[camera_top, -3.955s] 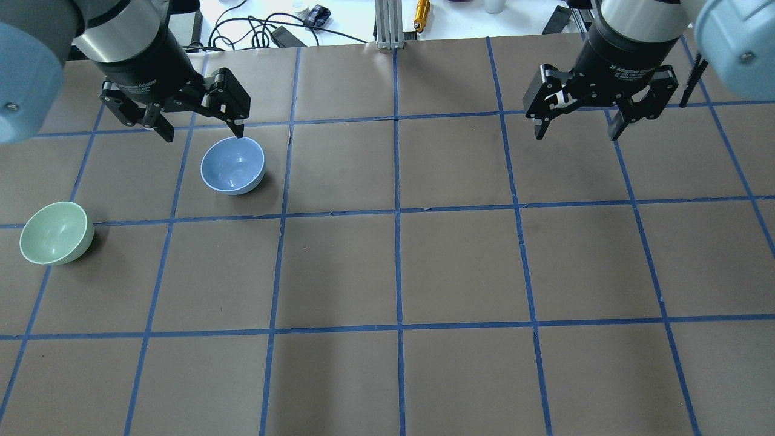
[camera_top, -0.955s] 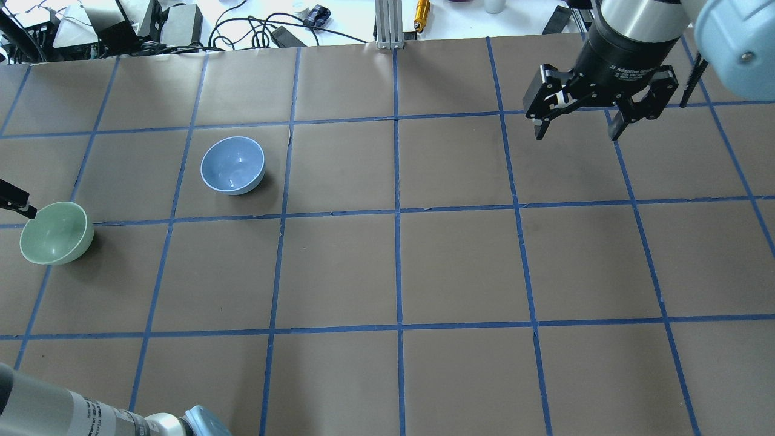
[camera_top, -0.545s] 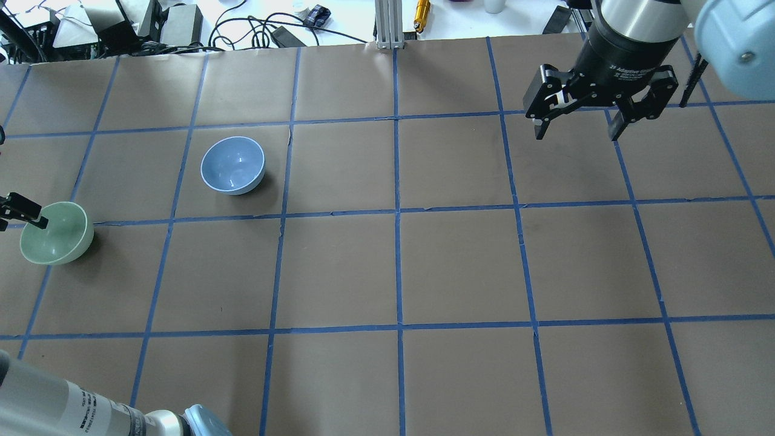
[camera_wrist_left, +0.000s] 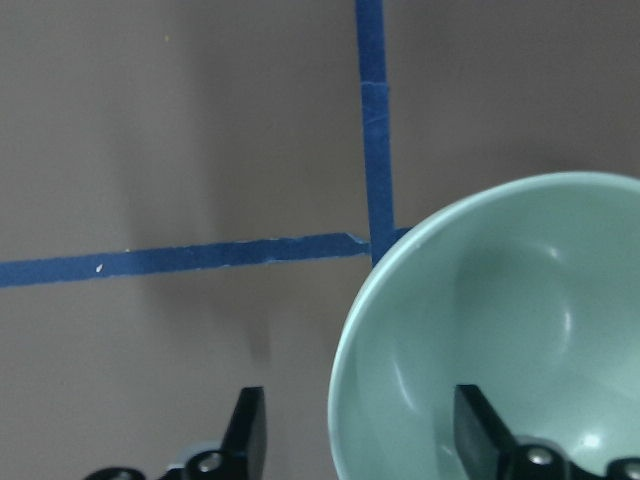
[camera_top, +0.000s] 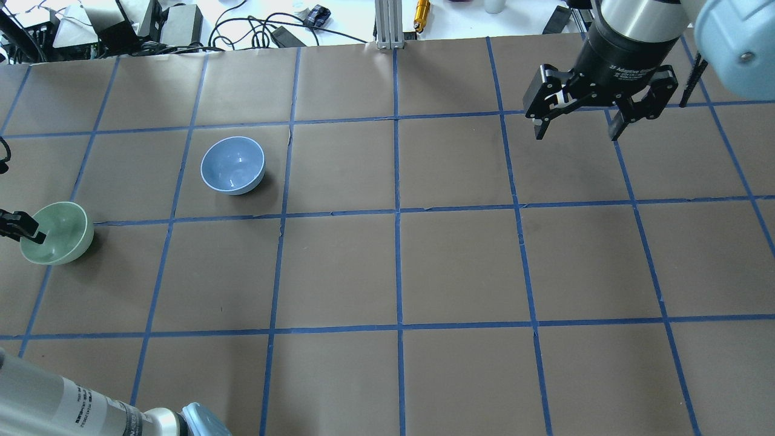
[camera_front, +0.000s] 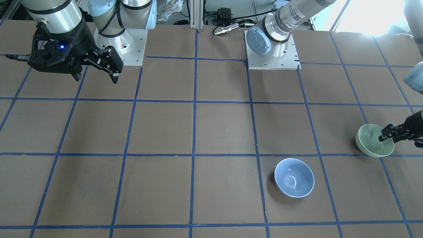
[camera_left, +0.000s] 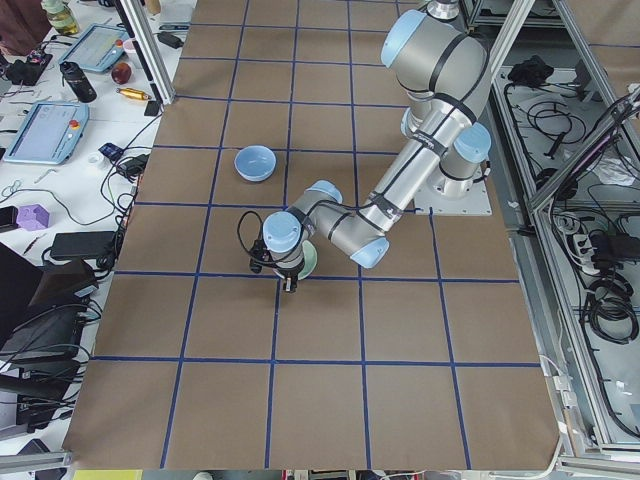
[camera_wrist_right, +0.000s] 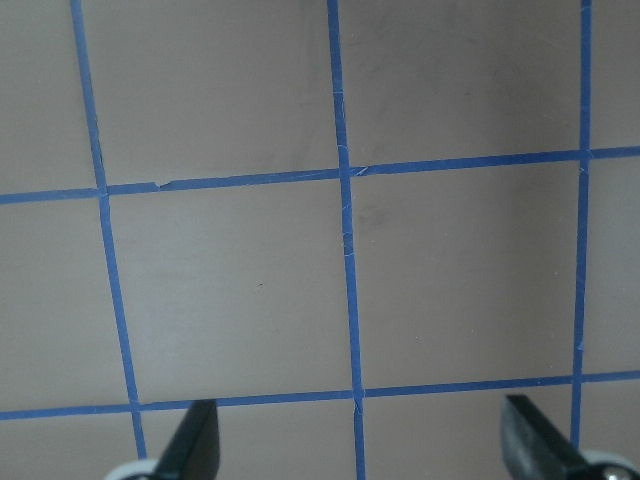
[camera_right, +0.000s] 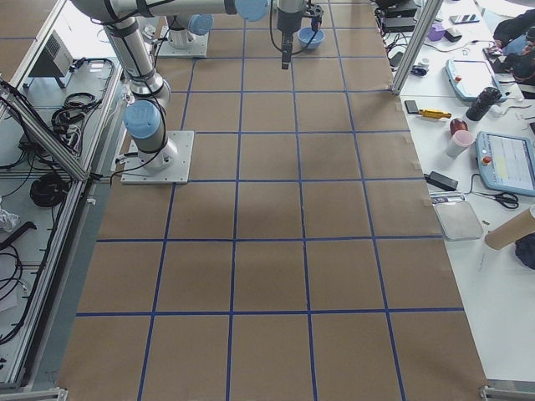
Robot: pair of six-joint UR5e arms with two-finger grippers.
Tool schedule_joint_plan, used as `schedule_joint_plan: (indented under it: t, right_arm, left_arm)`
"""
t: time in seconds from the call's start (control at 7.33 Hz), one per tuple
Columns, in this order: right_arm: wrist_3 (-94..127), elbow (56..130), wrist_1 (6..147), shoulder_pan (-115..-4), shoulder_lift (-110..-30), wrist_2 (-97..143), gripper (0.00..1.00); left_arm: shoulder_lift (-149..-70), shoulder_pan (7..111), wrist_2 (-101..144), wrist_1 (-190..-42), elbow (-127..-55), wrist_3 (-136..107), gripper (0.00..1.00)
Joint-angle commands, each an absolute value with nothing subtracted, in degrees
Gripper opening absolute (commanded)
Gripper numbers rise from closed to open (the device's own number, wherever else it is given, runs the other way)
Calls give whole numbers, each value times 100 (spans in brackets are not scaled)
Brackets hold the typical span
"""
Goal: Stack green bowl on blue bowl
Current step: 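Close the left gripper on the rim of the pale green bowl, then lift the green bowl with the left gripper and carry it over the blue bowl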
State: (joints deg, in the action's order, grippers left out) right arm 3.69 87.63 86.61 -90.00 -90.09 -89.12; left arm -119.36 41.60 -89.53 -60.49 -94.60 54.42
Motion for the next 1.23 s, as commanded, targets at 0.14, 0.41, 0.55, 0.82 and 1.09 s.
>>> schedule_joint_plan:
  t: [0.14,0.41,0.55,0.82,1.09]
  right_arm:
    - [369,8763,8657,-9000,-9009,-8912,100]
    - [369,8763,8666,-9000,-9009,-8912,100]
    - [369,8763,8657,-9000,-9009,-8912,100]
    - [369,8763,8657,-9000,-9009,-8912,100]
    - [369,8771,8657,-9000,-9009,-8912,100]
  left_arm:
    - [-11901,4166,-8921,-6056,-9413,5502,0]
    - [-11603,4367,-8676,-6169,-9308,5441,0]
    - [-11445,4751,-8666,-6292,-9282,5284,0]
    - [-11146,5604,-8640,-6670,-9264,4286,0]
    - [-10943,6280,-8666,-6714,-9037,3442,0]
